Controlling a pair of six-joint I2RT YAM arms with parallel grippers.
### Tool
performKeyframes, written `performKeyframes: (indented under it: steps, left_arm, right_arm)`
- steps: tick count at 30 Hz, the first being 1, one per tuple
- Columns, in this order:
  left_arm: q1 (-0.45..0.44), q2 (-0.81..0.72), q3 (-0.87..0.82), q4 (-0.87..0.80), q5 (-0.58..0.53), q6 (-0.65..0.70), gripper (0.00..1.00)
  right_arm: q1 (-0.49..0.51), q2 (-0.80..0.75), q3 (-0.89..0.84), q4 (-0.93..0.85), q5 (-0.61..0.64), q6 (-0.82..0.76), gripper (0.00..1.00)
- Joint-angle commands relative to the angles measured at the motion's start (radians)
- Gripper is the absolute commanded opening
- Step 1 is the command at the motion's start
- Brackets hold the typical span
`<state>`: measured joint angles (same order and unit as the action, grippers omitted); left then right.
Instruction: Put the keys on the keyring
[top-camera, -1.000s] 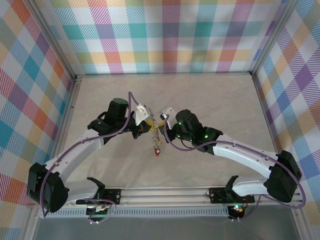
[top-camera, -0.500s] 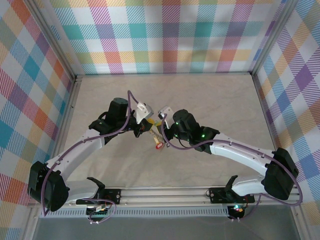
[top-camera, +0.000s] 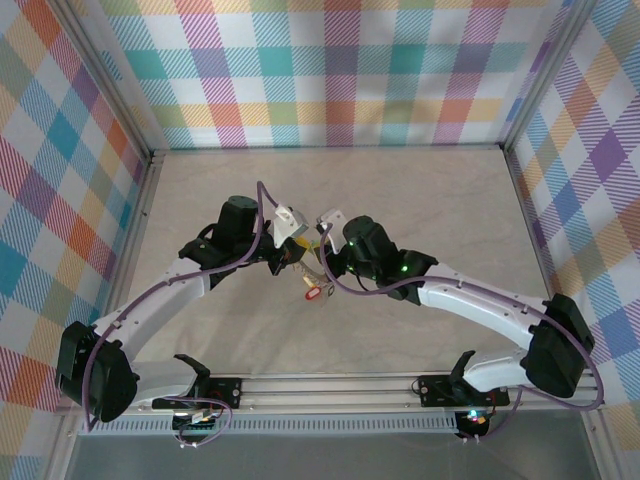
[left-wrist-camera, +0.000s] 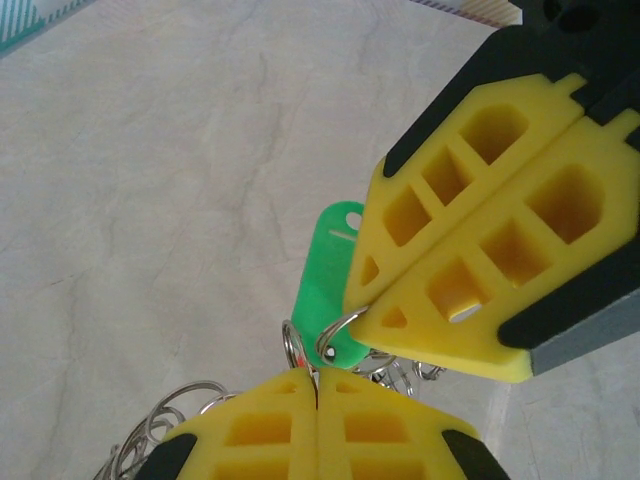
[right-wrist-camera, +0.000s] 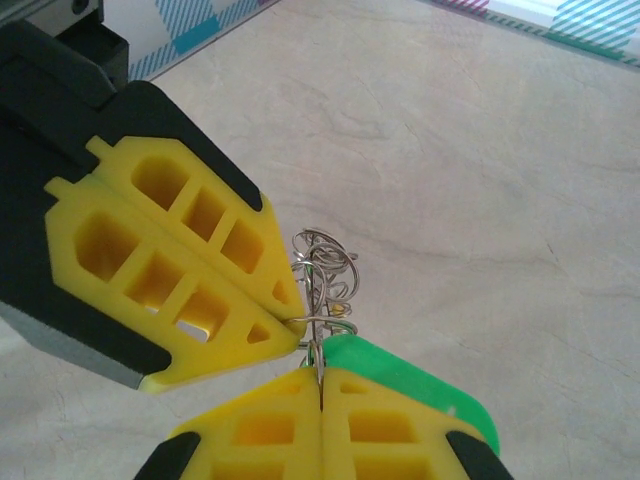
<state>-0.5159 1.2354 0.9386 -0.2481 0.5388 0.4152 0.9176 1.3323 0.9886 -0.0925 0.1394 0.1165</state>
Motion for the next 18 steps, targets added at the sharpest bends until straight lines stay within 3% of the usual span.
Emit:
performKeyframes:
  steps: [1, 18]
  left_arm:
    - [-0.028, 0.004, 0.018, 0.012, 0.043, 0.000, 0.00]
    - [-0.035, -0.002, 0.027, 0.031, 0.065, -0.024, 0.00]
  right_arm:
    - [0.000, 0.008, 0.042, 0.017, 0.028, 0.006, 0.00]
    - [0.000, 0.039, 0.075, -0.013, 0.020, 0.029, 0.00]
